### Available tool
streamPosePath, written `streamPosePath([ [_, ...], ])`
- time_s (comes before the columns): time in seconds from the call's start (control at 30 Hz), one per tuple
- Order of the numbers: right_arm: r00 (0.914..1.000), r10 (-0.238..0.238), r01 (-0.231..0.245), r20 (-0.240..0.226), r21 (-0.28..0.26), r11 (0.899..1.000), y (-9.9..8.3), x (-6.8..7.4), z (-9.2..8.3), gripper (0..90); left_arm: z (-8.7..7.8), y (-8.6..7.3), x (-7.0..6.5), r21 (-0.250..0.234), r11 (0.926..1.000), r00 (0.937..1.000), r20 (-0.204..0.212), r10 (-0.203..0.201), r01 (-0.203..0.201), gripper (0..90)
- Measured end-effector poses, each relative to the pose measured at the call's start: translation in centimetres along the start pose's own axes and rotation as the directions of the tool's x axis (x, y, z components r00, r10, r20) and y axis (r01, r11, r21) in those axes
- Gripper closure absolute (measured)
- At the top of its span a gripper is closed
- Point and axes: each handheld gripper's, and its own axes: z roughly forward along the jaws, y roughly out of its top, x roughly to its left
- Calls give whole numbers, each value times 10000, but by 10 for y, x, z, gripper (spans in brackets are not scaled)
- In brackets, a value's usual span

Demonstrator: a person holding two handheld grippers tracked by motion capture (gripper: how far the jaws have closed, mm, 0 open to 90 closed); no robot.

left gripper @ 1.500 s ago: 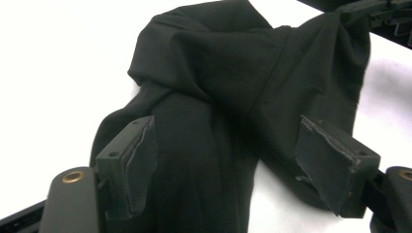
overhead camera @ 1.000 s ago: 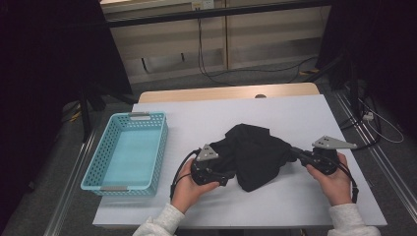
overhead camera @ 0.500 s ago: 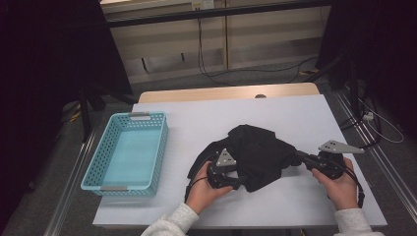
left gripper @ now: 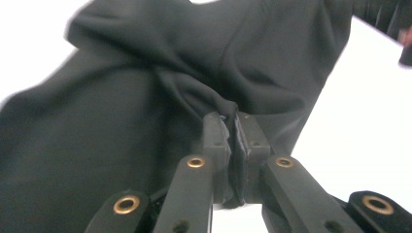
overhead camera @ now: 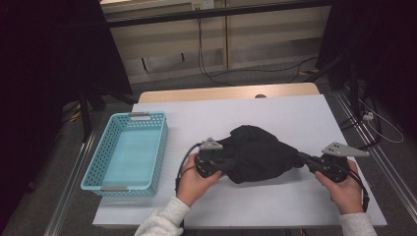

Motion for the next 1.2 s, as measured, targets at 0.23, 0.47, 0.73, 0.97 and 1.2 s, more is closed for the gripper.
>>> streamPosePath([
  [0.23, 9967, -760, 768, -295, 280, 9967, 13, 19, 18, 883, -32, 4, 34, -988, 9917, 9936, -692, -897, 827, 853],
  [0.47, 9982, -600, 589, 92, 902, 9942, 9, 11, 40, 883, -19, 0, 45, -845, 9914, 9890, -1005, -1084, 1001, 853],
  [0.73, 9931, -1163, 1136, 160, 1212, 9861, 3, 17, 38, 776, -11, -3, 45, -591, 9939, 9904, -977, -982, 928, 849],
  [0.97, 9813, -1792, 1849, -708, 853, 9790, 2, 40, 29, 618, -9, -3, 42, -584, 9942, 9909, -950, -954, 901, 848],
  [1.2, 9636, -2267, 2533, -1417, 2121, 9439, -14, 50, 50, 470, -9, -4, 41, -663, 9939, 9897, -1071, -945, 878, 845],
])
